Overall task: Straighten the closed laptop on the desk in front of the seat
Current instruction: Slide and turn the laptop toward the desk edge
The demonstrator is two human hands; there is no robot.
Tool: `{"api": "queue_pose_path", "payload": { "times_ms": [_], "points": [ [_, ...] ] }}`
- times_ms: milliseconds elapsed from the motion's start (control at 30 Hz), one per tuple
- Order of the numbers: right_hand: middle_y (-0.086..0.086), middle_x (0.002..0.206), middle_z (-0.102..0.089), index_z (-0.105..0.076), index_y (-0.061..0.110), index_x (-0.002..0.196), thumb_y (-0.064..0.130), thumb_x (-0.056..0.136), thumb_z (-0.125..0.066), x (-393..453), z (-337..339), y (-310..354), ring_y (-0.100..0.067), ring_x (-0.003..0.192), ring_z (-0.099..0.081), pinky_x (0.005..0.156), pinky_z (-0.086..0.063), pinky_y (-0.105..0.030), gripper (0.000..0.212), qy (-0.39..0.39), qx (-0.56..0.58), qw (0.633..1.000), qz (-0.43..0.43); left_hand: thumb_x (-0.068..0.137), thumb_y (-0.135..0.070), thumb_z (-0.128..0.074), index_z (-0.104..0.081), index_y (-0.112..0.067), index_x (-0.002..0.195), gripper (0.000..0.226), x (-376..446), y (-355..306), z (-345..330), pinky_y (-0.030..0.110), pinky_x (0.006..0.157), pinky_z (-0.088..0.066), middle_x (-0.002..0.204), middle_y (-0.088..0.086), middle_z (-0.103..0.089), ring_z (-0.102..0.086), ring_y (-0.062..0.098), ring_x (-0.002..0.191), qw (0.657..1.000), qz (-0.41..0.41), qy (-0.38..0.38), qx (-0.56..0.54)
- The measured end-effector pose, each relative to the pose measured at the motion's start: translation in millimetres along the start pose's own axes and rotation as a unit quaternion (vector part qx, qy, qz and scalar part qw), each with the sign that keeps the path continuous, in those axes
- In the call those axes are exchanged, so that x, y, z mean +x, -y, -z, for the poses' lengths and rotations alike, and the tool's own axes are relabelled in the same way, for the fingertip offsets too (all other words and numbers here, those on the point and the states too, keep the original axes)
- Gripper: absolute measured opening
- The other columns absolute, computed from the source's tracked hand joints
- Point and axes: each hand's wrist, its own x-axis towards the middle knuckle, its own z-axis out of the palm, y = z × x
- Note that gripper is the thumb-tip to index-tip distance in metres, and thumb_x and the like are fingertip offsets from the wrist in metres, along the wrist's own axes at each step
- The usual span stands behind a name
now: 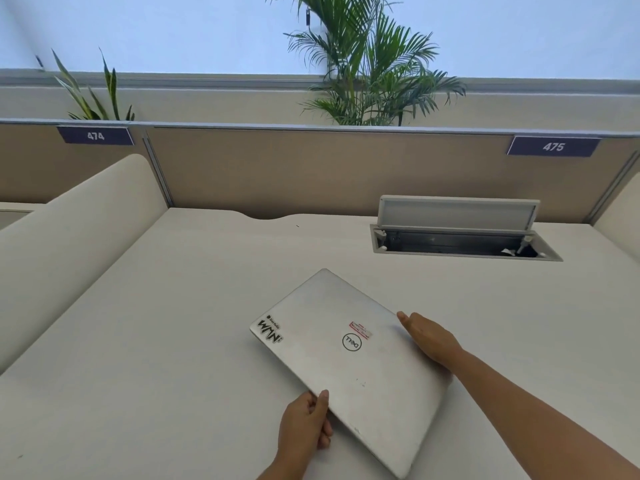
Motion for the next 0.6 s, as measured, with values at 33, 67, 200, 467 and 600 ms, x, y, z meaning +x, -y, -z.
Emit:
{"api": "queue_pose_path", "payload": {
  "times_ms": [33,67,200,467,600],
  "points": [
    [-0.002,0.087,-0.059,-0.048,0.013,0.084,0.076,0.079,-0.012,-2.1,0.8,-2.4,-0.018,0.081,-0.055,0.067,-0.035,-0.03,0.073,-0.003,-0.003,1.0,-0.001,0.091,-0.029,-0.052,-0.043,-0.013,0.056,0.039,-2.4,-0.1,-1.8,0.014,0.036,-0.039,0.034,-0.001,-0.057,-0.047,0.01,0.028,1.0,0.001,0.003,0.007],
    [-0.001,0.084,-0.057,-0.046,0.014,0.08,0.077,0.078,-0.012,-4.1,1.5,-4.6,-0.018,0.079,-0.055,0.067,-0.036,-0.03,0.071,-0.006,-0.006,1.0,0.0,0.091,-0.03,-0.051,-0.044,-0.014,0.056,0.039,-3.8,-0.4,-3.1,0.013,0.036,-0.039,0.034,-0.002,-0.058,-0.048,0.01,0.028,1.0,0.001,0.005,0.013],
    [-0.002,0.083,-0.057,-0.046,0.014,0.08,0.077,0.078,-0.012,-7.0,1.2,-10.2,-0.019,0.077,-0.054,0.068,-0.037,-0.031,0.072,-0.016,-0.01,1.0,0.002,0.09,-0.031,-0.051,-0.046,-0.014,0.058,0.037,-4.0,-1.5,-4.3,0.015,0.037,-0.04,0.036,-0.003,-0.058,-0.049,0.009,0.03,1.0,0.003,0.011,0.018],
    [0.005,0.074,-0.054,-0.042,0.019,0.074,0.073,0.082,-0.017,-5.8,0.3,-11.9,-0.013,0.069,-0.052,0.066,-0.038,-0.029,0.06,-0.01,-0.034,0.999,0.014,0.091,-0.028,-0.052,-0.048,-0.01,0.059,0.038,-1.0,-2.9,-2.2,0.015,0.034,-0.039,0.038,0.003,-0.062,-0.054,0.013,0.03,0.999,0.024,0.023,0.007],
    [0.007,0.073,-0.053,-0.042,0.019,0.074,0.071,0.084,-0.022,-5.2,1.4,-11.6,-0.013,0.068,-0.051,0.064,-0.036,-0.031,0.056,-0.023,-0.057,0.998,0.029,0.092,-0.028,-0.051,-0.047,-0.008,0.062,0.037,1.1,-5.4,0.1,0.017,0.033,-0.039,0.039,0.005,-0.063,-0.054,0.015,0.03,0.998,0.038,0.044,0.016]
  ]
}}
